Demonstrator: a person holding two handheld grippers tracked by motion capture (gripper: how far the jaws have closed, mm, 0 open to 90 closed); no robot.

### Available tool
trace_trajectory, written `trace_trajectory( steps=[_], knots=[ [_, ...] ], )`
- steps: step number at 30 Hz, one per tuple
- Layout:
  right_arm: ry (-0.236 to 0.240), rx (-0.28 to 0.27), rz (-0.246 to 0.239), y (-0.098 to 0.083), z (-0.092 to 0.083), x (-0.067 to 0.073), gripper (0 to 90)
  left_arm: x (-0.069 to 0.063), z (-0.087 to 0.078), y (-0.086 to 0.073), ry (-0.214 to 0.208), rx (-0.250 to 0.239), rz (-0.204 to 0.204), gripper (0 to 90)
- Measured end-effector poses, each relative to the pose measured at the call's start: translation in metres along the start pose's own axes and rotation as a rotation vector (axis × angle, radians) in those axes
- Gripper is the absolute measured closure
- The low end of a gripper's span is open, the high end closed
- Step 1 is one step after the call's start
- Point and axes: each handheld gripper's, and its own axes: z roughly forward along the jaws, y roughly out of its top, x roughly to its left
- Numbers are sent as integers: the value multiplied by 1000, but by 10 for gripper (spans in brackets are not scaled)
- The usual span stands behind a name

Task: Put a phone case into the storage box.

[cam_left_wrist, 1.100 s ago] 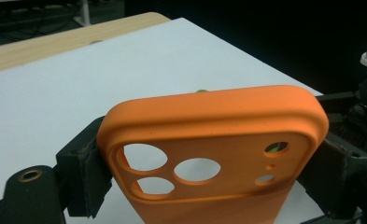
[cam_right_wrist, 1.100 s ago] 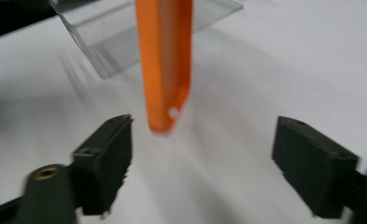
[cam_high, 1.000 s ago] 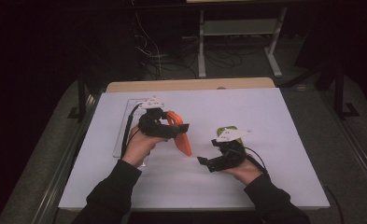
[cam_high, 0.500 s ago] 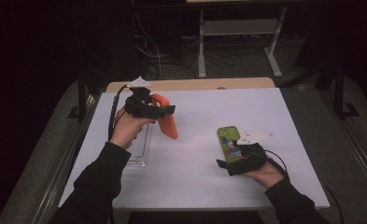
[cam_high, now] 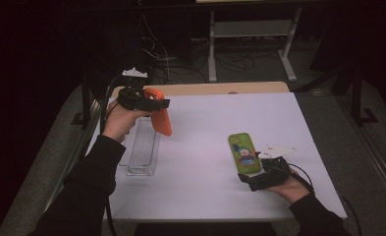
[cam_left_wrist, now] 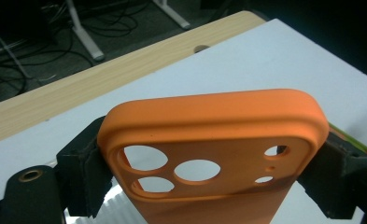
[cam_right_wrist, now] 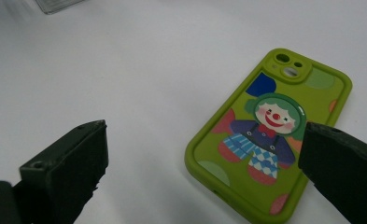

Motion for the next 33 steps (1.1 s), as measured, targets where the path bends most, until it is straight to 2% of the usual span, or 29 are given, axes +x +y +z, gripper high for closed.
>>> trace_trajectory(
  steps=[6,10,18,21,24,27,28,33],
  knots=[
    [-9,5,-1,-6,-5,-4,8,15,-1,9,58,43,0,146],
    [-18,2,8,-10,-9,-8,8,26,2,15,113,65,-4,146],
    [-26,-17,26,-13,-17,-12,8,44,17,23,202,105,-51,146],
    [-26,-29,34,-12,-18,-13,8,52,25,25,255,123,-71,145],
    [-26,-29,31,-12,-18,-13,9,59,31,25,283,118,-106,145],
    [-25,-38,27,-12,-19,-12,8,67,40,24,333,117,-144,145],
    [-24,-43,34,-11,-20,-12,9,69,43,23,340,120,-149,144],
    [-20,-53,33,-11,-21,-13,8,75,61,21,424,136,-175,143]
  ],
)
